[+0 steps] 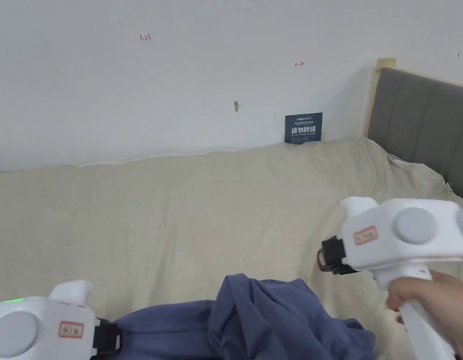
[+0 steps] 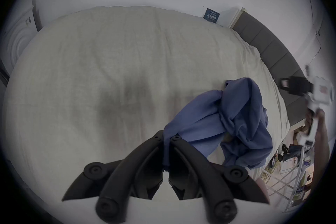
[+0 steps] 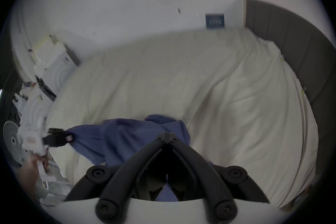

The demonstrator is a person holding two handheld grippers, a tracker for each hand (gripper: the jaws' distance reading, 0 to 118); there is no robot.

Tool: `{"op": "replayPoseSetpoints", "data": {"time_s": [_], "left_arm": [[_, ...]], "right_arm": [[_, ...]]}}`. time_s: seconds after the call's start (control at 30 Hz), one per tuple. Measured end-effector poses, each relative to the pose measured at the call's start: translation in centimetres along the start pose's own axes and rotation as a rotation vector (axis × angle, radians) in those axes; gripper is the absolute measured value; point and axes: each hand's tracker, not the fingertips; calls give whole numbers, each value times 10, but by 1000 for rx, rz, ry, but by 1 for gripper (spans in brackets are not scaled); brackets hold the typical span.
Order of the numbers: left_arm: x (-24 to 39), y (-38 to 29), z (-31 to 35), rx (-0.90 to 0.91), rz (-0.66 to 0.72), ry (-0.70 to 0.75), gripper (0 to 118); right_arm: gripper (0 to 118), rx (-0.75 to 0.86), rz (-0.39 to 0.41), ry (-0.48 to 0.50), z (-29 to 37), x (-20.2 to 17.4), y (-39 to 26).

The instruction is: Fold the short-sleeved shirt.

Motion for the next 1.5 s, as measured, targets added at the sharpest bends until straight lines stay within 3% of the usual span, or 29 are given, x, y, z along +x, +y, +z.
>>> {"op": "replayPoseSetpoints", "data": {"time_s": [0.03,0.07,0.1,0.13,0.2,0.3,0.5,0.53,0.6,0.67,0.7,0.73,0.77,0.8,0.87,0.9,0.93,0.97,1.07,1.3,1.43,1.5], "left_arm": [[-2,-3,3,1,11,-5,4],[-5,-6,4,-1,19,-8,4],[-7,-7,4,-1,28,-11,4],[-10,-9,4,-4,37,-18,4],[-17,-11,3,-16,51,-32,4],[-24,-14,0,-28,68,-40,4],[-32,-18,-9,-50,76,-54,4],[-34,-19,-12,-58,85,-57,4],[-32,-24,-12,-62,101,-65,4],[-33,-28,-13,-44,116,-71,4],[-40,-28,-13,-20,126,-70,4],[-42,-28,-12,-6,138,-75,4],[-43,-26,-10,7,149,-80,4],[-44,-25,-8,6,174,-96,4],[-41,-24,2,22,205,-131,4],[-41,-23,7,29,208,-142,4],[-39,-22,14,42,207,-151,4],[-40,-20,20,59,199,-157,4],[-37,-15,52,113,187,-161,4],[-29,14,162,347,164,-164,4],[-12,38,235,450,98,-108,4],[-9,50,270,506,83,-84,4]], "right_arm": [[18,-18,-22,-6,-19,1,12],[58,-95,-22,1,-37,0,23],[116,-165,-47,-12,-53,0,30],[113,-244,-68,-18,-70,0,29],[103,-165,-86,-19,-80,4,39],[106,-200,-103,-130,-113,3,29],[104,-322,-184,-153,-157,7,24],[101,-273,-145,-234,-134,3,24],[81,-256,-56,-312,-117,-10,21],[60,-236,-39,-280,-115,-15,11],[27,-224,-27,-277,-106,-21,7],[7,-222,-7,-264,-96,-29,1],[7,-184,-1,-237,-74,-32,-7],[7,-201,-9,-191,-75,-7,10],[7,-147,12,-183,-46,-6,6],[7,-124,-7,-171,-30,-8,0],[7,-95,-57,-92,-36,18,21],[7,-50,-93,-20,-20,20,20],[7,34,-139,71,35,26,17],[7,180,-130,127,151,-1,4],[7,279,-124,216,215,-10,16],[7,353,-79,246,194,14,37]]}}
